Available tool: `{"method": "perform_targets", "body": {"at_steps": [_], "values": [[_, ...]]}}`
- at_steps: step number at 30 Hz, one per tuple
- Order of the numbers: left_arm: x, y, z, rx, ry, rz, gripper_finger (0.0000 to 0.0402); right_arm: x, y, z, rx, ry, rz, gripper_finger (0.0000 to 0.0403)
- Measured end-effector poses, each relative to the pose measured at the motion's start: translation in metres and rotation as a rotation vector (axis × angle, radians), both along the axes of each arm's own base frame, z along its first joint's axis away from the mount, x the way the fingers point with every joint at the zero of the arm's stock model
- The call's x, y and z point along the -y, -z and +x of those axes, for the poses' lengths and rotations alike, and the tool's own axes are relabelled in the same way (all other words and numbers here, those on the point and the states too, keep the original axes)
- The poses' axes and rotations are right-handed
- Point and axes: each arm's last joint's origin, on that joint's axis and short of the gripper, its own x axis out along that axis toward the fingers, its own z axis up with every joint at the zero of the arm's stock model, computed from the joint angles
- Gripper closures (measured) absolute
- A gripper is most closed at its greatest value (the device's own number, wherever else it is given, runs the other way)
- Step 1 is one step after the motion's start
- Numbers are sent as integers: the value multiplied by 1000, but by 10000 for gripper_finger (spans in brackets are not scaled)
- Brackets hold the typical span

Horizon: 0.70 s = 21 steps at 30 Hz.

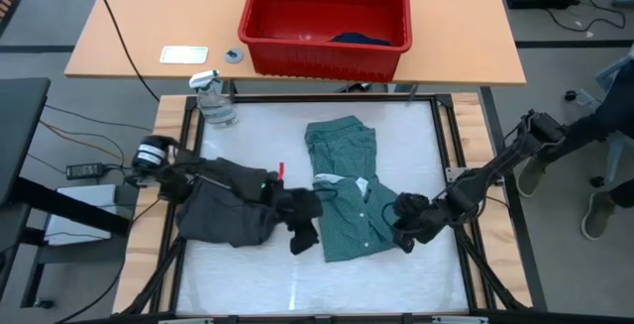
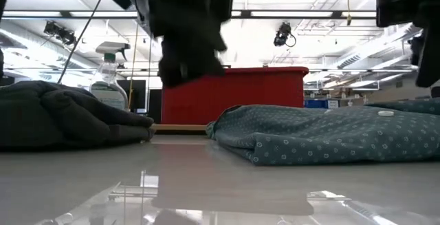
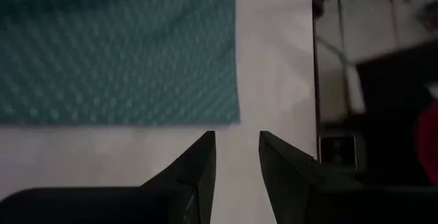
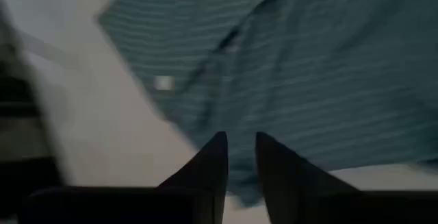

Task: Fold Laundry from Bin
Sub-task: Fold the green polo shirt on the table

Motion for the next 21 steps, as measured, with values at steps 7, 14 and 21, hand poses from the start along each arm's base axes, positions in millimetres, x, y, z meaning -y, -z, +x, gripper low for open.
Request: {"method": "perform_targets", "body": {"at_steps": [7,14,21], "values": [[38,18,14,91,-109,-90,281,33,14,-8,-161,31,-251,259],[50,71,20,-28,-214,-100,281,74,30,5,-188,43,-293,251],[51,74,21,-48,-244,-124,281,137,34,15,-161,-58,-197,211]]}}
